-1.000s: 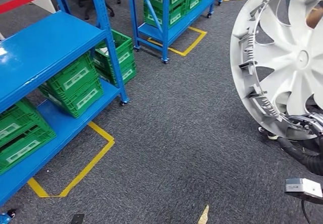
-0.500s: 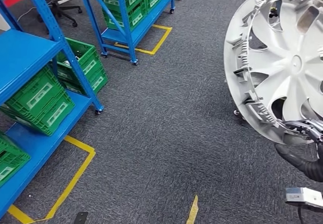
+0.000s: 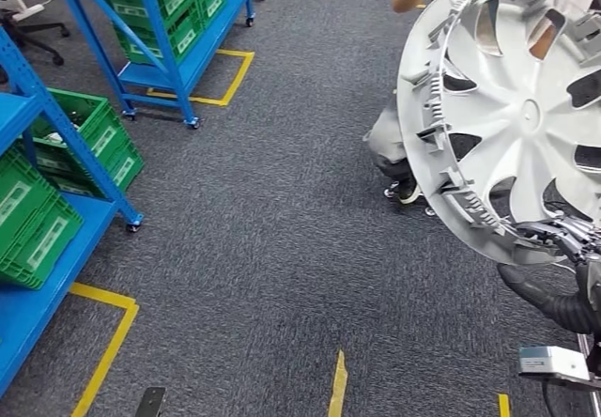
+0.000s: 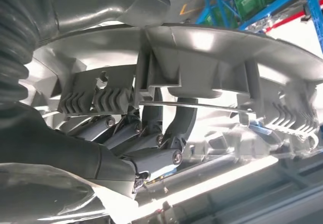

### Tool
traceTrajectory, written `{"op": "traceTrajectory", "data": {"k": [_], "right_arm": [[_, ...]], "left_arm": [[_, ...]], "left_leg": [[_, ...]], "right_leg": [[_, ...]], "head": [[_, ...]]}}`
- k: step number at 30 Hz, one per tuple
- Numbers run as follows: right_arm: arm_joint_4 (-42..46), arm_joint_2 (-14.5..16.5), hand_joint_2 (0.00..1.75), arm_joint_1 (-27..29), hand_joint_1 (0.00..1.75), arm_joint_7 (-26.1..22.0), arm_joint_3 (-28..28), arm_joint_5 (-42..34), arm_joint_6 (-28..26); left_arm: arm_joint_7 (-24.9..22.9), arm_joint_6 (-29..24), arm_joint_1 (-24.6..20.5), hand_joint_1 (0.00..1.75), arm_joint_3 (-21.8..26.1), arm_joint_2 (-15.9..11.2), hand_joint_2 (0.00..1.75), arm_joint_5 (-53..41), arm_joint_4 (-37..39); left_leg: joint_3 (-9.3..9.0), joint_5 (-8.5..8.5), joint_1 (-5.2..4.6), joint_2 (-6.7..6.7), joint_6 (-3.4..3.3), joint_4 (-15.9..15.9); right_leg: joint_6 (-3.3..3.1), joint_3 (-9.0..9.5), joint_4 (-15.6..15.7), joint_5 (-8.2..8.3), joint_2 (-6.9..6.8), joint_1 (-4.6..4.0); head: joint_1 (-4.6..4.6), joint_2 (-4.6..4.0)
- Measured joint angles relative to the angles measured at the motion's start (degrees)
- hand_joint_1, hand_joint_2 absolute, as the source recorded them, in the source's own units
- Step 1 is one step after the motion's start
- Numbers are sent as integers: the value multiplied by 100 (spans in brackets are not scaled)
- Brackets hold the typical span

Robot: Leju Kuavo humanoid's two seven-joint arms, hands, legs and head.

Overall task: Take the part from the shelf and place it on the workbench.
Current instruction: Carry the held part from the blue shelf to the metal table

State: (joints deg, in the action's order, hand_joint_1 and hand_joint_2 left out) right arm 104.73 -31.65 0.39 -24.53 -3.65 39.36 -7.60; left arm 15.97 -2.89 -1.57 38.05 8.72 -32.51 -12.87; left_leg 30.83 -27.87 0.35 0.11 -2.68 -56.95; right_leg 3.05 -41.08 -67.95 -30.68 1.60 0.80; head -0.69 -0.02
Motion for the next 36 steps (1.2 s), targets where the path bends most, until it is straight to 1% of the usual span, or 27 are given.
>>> {"op": "traceTrajectory", "data": {"k": [1,2,3,4,6,8,10,11,13,15,16,17,18,19,20,22,23,24,26,27,28,30,32,33,34,35,36], "right_arm": [[-21,8,175,-17,175,3,-38,1,0],[-37,14,175,-18,175,10,-71,1,-2],[-53,16,175,-17,175,18,-98,1,-4],[-67,17,175,-17,175,26,-120,0,-7],[-85,20,175,-18,175,33,-154,0,-8],[-97,26,175,-17,175,33,-175,-1,-10],[-106,32,175,-12,175,33,-178,-2,-13],[-109,33,175,-8,175,33,-176,-2,-14],[-115,35,175,-13,175,35,-173,-1,-15],[-116,43,175,-17,175,36,-180,1,-16],[-117,50,175,-18,175,35,-186,1,-17],[-119,57,175,-17,175,34,-194,1,-18],[-121,64,175,-14,175,34,-204,1,-18],[-122,70,175,-11,175,34,-213,1,-19],[-123,75,175,-7,175,34,-221,2,-19],[-126,90,175,-6,175,34,-235,3,-21],[-128,100,175,-9,175,34,-244,3,-29],[-131,110,175,-5,175,33,-253,3,-38],[-133,124,175,18,175,31,-265,7,-57],[-134,127,175,32,175,30,-268,6,-62],[-138,130,175,37,175,30,-273,9,-64],[-146,142,175,38,175,29,-296,12,-65],[-156,160,175,43,175,28,-319,14,-65],[-164,166,175,46,175,28,-325,13,-64],[-172,169,175,48,175,29,-326,11,-62],[-178,170,175,47,175,30,-328,10,-60],[-182,171,175,44,175,31,-332,9,-58]], "left_arm": [[3,6,4,0,10,-1,175,-6,0],[-5,7,7,0,17,-1,175,-15,0],[-21,2,9,0,22,-1,175,-23,0],[-40,-4,8,0,26,1,175,-32,0],[-71,-15,-1,0,33,-2,175,-39,0],[-75,-20,-9,0,42,-7,175,-41,0],[-72,-22,-13,0,49,-8,175,-43,0],[-72,-25,-16,0,50,-7,175,-43,0],[-85,-37,-18,0,54,-6,175,-49,0],[-126,-48,-8,0,60,-7,175,-74,1],[-145,-51,1,0,62,-5,175,-86,1],[-158,-51,12,0,63,-4,175,-96,2],[-163,-49,20,0,63,-3,175,-99,3],[-161,-47,23,0,63,-2,175,-101,4],[-158,-43,21,0,63,-2,175,-104,4],[-145,-35,15,0,63,-4,175,-110,4],[-137,-31,12,0,63,-4,175,-116,4],[-126,-26,8,0,63,-3,175,-123,4],[-99,-18,-2,0,64,8,175,-138,4],[-83,-15,-8,0,65,13,175,-145,4],[-70,-14,-13,0,65,19,175,-149,4],[-58,-13,-11,0,67,27,175,-156,4],[-58,-13,6,0,68,31,175,-158,4],[-58,-13,11,0,69,32,175,-159,4],[-58,-14,9,0,69,34,175,-160,4],[-58,-18,4,0,70,36,175,-160,4],[-58,-23,-5,0,70,39,175,-160,4]], "left_leg": [[0,-3,-4,87,2,-2],[-3,-10,-4,175,10,-3],[-10,-21,0,260,22,-6],[-21,-37,6,339,42,-11],[-46,-89,-7,478,105,-42],[-61,-133,-46,584,165,-79],[-81,-155,-55,699,203,-88],[-90,-188,-42,686,231,-104],[-4,-407,-5,428,275,-369],[303,-793,8,113,276,-1083],[484,-945,5,56,267,-1469],[612,-1001,3,34,254,-1726],[654,-936,1,22,235,-1776],[590,-757,-1,-1,207,-1588],[450,-513,-3,-68,171,-1233],[163,-166,9,-381,96,-520],[88,-106,10,-505,84,-316],[64,-111,6,-568,85,-239],[53,-89,1,-443,95,-169],[40,-64,8,-360,79,-129],[29,-37,17,-275,58,-88],[23,-12,10,-96,29,-52],[32,-15,-5,92,25,-56],[32,-19,-8,181,29,-57],[31,-26,-8,267,38,-58],[24,-35,-6,346,51,-59],[13,-49,-12,415,73,-63]], "right_leg": [[31,-153,-338,-119,-88,18],[58,-225,-508,-140,-130,40],[83,-191,-468,-64,-160,61],[105,-41,-205,96,-212,78],[124,397,572,372,-481,82],[52,615,955,433,-638,53],[-54,600,946,426,-510,34],[-94,590,945,431,-441,36],[-176,586,952,446,-303,44],[-230,581,955,455,-161,41],[-243,578,955,458,-80,32],[-248,576,954,461,8,23],[-251,577,954,464,102,15],[-250,582,953,467,196,8],[-246,588,952,471,289,3],[-219,576,943,487,454,7],[-189,549,937,504,528,20],[-151,516,936,526,602,40],[-68,446,949,569,721,74],[-42,401,919,547,640,70],[-23,323,801,469,477,56],[6,21,184,141,39,37],[44,-301,-531,-138,-131,49],[57,-338,-647,-143,-153,54],[65,-251,-522,-46,-175,57],[70,-43,-177,122,-219,61],[68,211,270,260,-340,55]], "head": [[-3,0],[-2,0],[-3,0],[-4,0],[-11,0],[-14,0],[-9,0],[-6,0],[-2,0],[4,0],[6,0],[6,0],[6,0],[6,0],[6,0],[1,0],[6,0],[9,0],[19,0],[10,0],[-8,0],[-41,0],[-51,0],[-49,0],[-51,0],[-51,0],[-51,0]]}}
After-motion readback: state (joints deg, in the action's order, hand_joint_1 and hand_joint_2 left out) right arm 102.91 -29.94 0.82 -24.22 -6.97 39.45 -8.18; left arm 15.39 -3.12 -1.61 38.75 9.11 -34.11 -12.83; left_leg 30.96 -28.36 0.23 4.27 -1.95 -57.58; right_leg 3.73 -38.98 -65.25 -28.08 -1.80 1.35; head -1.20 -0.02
